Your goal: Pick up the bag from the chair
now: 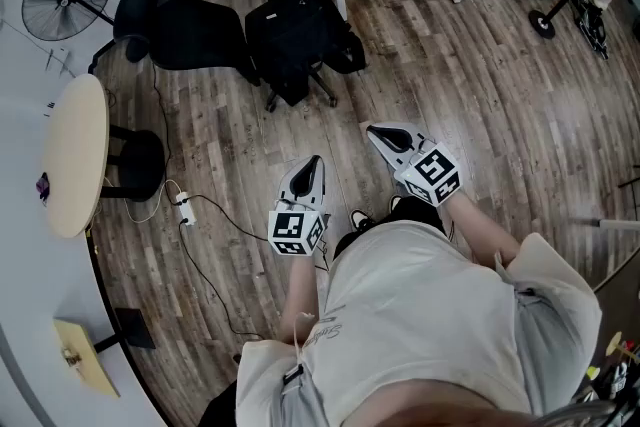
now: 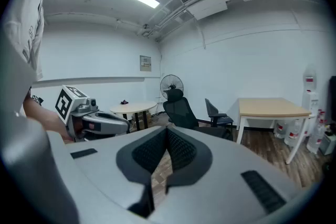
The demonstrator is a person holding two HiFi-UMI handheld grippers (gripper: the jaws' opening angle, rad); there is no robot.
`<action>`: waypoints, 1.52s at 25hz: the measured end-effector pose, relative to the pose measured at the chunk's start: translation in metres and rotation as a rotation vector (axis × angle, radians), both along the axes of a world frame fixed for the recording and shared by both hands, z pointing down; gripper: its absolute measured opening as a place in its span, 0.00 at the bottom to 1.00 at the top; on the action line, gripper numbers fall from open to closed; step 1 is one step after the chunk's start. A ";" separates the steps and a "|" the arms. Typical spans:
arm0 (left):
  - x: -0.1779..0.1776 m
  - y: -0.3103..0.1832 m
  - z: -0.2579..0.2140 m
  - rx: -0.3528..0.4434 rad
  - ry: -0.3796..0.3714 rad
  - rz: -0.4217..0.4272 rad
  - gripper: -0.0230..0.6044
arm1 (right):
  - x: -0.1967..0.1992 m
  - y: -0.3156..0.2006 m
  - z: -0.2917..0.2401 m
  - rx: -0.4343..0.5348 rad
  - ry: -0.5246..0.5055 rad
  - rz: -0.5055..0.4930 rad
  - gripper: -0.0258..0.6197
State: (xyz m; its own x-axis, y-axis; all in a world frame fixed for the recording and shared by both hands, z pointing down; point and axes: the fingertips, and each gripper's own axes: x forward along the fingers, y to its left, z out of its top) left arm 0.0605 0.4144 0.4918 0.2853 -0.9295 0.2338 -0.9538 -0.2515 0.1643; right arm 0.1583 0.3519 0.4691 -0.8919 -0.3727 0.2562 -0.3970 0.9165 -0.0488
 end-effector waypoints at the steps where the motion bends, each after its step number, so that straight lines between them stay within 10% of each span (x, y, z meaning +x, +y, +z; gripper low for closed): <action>1: -0.001 -0.001 0.001 0.002 -0.001 0.003 0.06 | -0.001 0.000 0.001 0.004 0.002 -0.002 0.03; 24: -0.016 -0.029 0.030 -0.062 0.070 0.046 0.06 | 0.009 -0.025 0.013 -0.028 -0.014 0.066 0.03; 38: -0.044 -0.135 0.003 -0.076 0.105 0.005 0.06 | -0.053 -0.118 0.022 -0.046 -0.045 -0.069 0.03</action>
